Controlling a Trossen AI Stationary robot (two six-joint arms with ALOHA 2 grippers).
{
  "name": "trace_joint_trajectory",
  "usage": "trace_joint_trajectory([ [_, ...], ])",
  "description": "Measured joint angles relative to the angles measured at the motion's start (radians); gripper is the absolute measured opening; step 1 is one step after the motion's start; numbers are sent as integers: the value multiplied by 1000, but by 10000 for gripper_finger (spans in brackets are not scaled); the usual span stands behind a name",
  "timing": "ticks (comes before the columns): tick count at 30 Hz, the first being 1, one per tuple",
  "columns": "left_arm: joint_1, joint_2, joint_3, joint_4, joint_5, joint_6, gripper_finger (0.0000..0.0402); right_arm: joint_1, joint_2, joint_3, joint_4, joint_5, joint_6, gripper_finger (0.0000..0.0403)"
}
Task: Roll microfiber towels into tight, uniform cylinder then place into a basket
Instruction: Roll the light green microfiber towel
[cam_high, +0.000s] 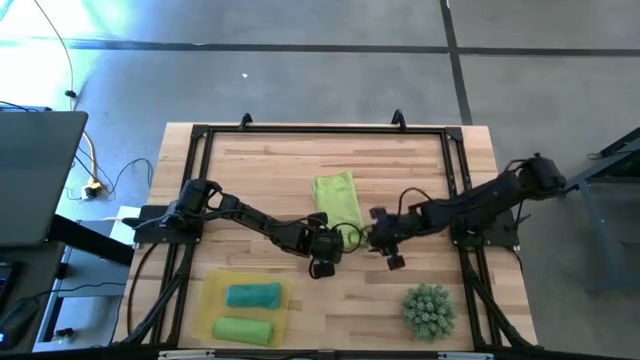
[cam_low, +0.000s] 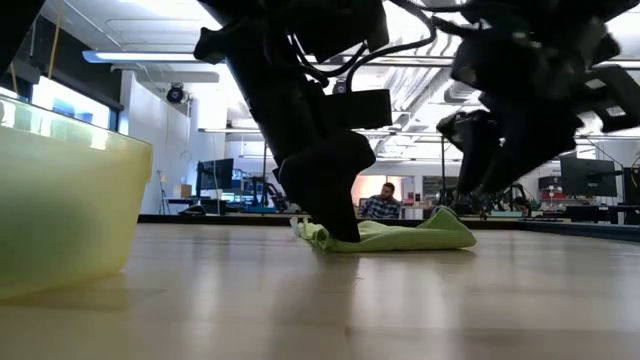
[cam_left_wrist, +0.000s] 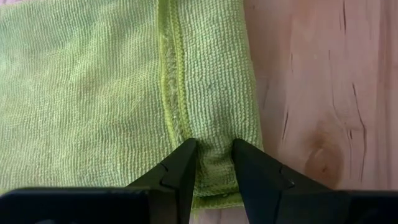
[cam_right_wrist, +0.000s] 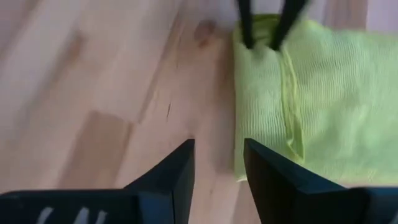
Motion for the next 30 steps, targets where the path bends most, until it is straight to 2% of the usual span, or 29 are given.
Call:
trace_joint_trajectory([
  [4,-2,0,0,-1,1,-1,101,63,58,0,37,116,-187,131],
  [8,-2,0,-1,-1,1,-8,101,77,143,0,133,157,-202,141],
  [14,-2,0,-1,-2,1,-8,101,76,232,0,190,243,-248,190],
  [20,-2,0,-1,-2,3,-8,101,79,236,1,190,279,-207,215],
  [30,-3,0,10,-10,14,-15,101,49,244,3,163,274,-114,192],
])
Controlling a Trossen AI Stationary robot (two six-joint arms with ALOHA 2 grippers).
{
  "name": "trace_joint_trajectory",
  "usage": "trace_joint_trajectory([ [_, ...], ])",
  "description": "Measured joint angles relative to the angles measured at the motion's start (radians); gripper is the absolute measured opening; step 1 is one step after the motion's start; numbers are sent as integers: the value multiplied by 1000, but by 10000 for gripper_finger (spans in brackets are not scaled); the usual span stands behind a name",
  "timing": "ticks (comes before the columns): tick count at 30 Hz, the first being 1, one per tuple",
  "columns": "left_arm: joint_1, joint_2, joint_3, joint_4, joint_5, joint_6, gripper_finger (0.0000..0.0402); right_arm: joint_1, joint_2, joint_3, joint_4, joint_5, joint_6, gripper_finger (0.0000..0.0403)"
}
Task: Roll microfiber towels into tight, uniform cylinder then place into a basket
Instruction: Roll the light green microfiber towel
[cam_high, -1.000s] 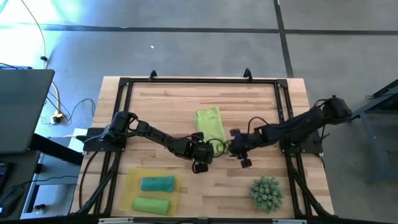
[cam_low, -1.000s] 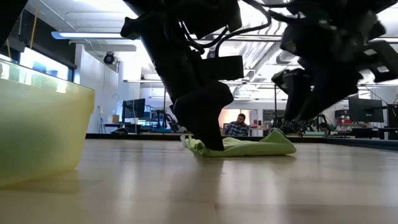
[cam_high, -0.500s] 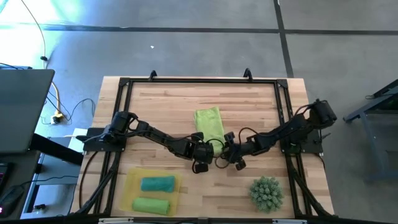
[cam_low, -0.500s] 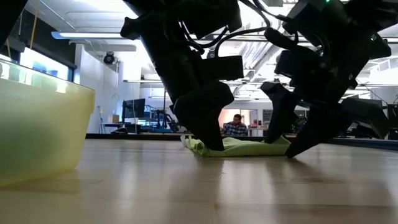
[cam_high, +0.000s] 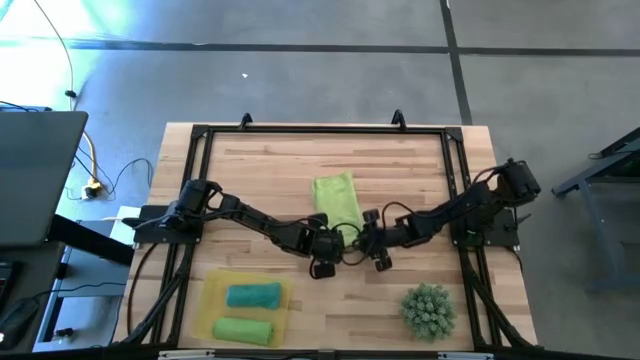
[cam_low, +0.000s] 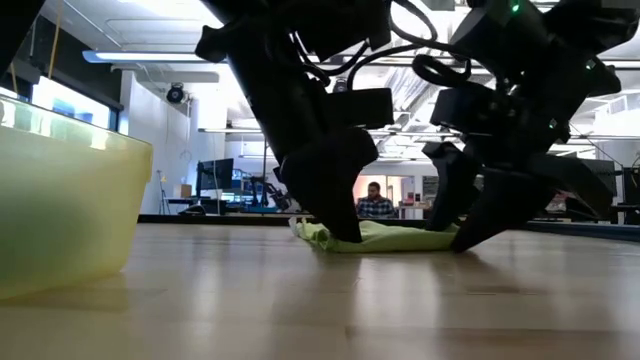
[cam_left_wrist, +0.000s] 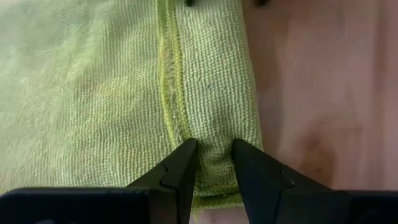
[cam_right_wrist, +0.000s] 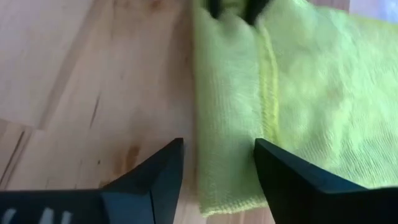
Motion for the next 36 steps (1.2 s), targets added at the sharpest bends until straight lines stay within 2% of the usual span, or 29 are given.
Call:
trace_joint_trajectory([
  [6,-5,3,25,-4,46,-1,101,-21,0,1,-33,-10,76,164],
  [12,-24,0,41,-11,50,-2,101,-24,1,0,-46,-14,146,121],
  [24,-69,-92,41,-122,-16,-54,101,-28,2,-3,-52,-85,168,8],
  [27,-90,-109,42,-121,-21,-54,101,-38,1,-3,-51,-146,199,5],
  [32,-135,-111,42,-110,-37,-23,101,-98,-22,-4,-44,-379,341,3],
  [36,-163,-111,32,-94,-98,7,101,-171,-33,-8,-37,-546,512,2],
])
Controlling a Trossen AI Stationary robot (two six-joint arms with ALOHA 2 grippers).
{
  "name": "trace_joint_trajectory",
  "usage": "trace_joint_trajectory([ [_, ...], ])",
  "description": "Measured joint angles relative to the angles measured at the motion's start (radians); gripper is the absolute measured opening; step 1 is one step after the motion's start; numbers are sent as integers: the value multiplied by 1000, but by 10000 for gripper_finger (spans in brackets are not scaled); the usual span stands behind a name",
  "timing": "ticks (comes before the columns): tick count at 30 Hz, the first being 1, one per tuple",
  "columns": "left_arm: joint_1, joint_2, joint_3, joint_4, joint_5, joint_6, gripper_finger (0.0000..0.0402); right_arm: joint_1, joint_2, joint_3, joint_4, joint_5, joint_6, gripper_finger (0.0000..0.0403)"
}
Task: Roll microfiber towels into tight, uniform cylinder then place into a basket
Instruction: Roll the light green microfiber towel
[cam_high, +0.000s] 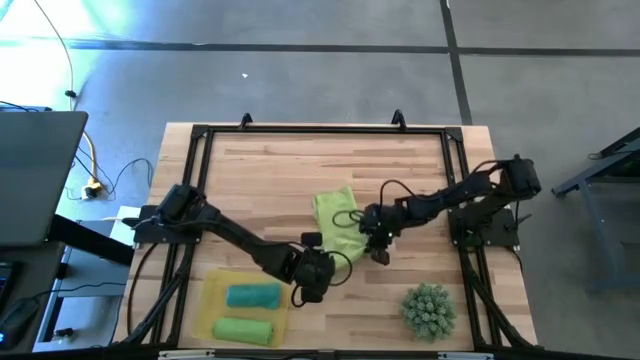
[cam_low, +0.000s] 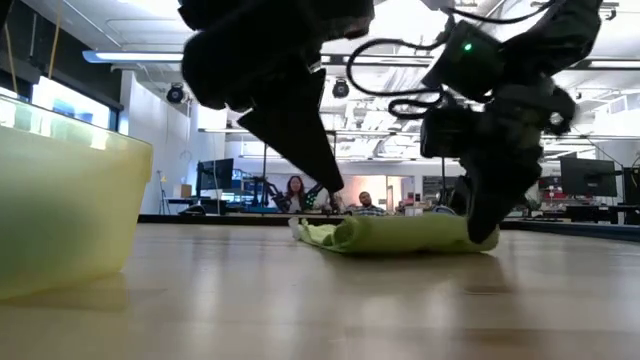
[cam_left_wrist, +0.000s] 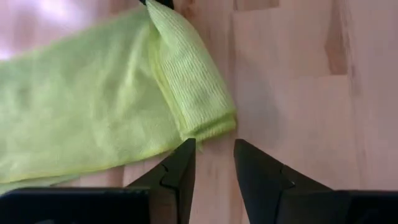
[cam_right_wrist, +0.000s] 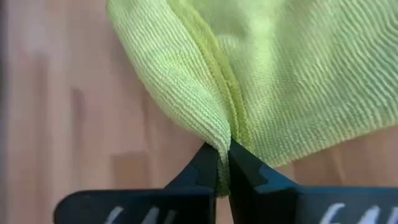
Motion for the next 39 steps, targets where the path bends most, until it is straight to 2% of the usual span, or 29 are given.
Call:
trace_joint_trajectory([
  [3,-12,0,-14,51,-74,26,101,-50,7,0,19,-87,138,1],
  [7,-11,8,-40,150,-101,124,101,-95,9,0,24,-99,245,1],
  [15,9,69,-43,227,-133,227,123,-138,8,1,16,-99,270,1],
  [21,43,108,-44,217,-211,171,173,-142,6,3,16,-99,268,1],
  [25,70,124,-44,188,-274,82,184,-141,6,3,13,-98,261,1],
  [29,88,124,-43,163,-273,-1,168,-141,5,4,9,-98,258,1],
  [33,91,114,-35,156,-243,12,149,-141,4,4,-1,-98,249,1],
  [39,97,114,-35,138,-109,-23,100,-140,4,5,-16,-98,231,1],
])
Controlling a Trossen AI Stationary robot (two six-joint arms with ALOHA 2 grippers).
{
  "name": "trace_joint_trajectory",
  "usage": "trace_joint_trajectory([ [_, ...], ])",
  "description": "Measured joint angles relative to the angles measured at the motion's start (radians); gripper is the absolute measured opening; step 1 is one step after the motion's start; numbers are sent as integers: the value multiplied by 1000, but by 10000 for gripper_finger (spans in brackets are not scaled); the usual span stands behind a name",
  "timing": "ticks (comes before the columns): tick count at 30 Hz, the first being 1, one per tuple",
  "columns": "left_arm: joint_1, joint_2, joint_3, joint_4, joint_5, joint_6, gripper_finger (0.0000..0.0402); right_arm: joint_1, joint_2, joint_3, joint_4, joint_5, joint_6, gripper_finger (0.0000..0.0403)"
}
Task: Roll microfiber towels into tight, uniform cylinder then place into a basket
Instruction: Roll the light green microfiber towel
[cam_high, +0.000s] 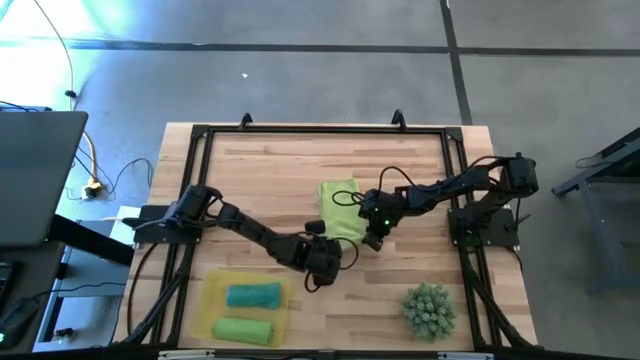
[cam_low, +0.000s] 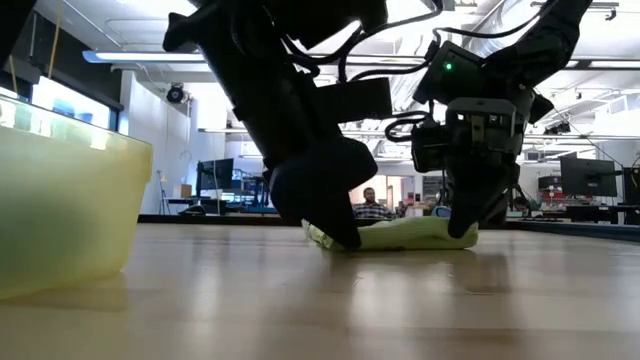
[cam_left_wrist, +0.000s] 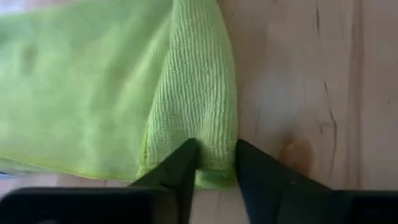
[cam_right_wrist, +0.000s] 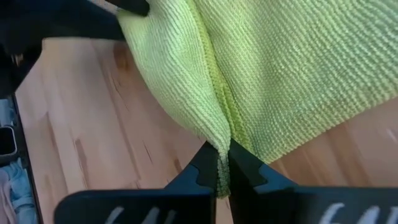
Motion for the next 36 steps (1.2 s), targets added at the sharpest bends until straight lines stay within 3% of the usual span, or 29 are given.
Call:
trace_joint_trajectory([
  [6,16,0,0,-8,51,-21,9,0,0,0,-6,-1,-43,1],
  [9,29,-11,0,-17,94,-31,10,0,0,0,-14,-21,-72,1],
  [17,74,-64,1,-10,389,-7,2,1,-1,1,-30,-76,-194,1],
  [25,129,-85,-4,-10,574,-57,1,17,-2,2,-38,-75,-295,1],
  [36,172,-107,-255,443,780,-249,0,78,-1,1,-25,-56,-423,1],
])
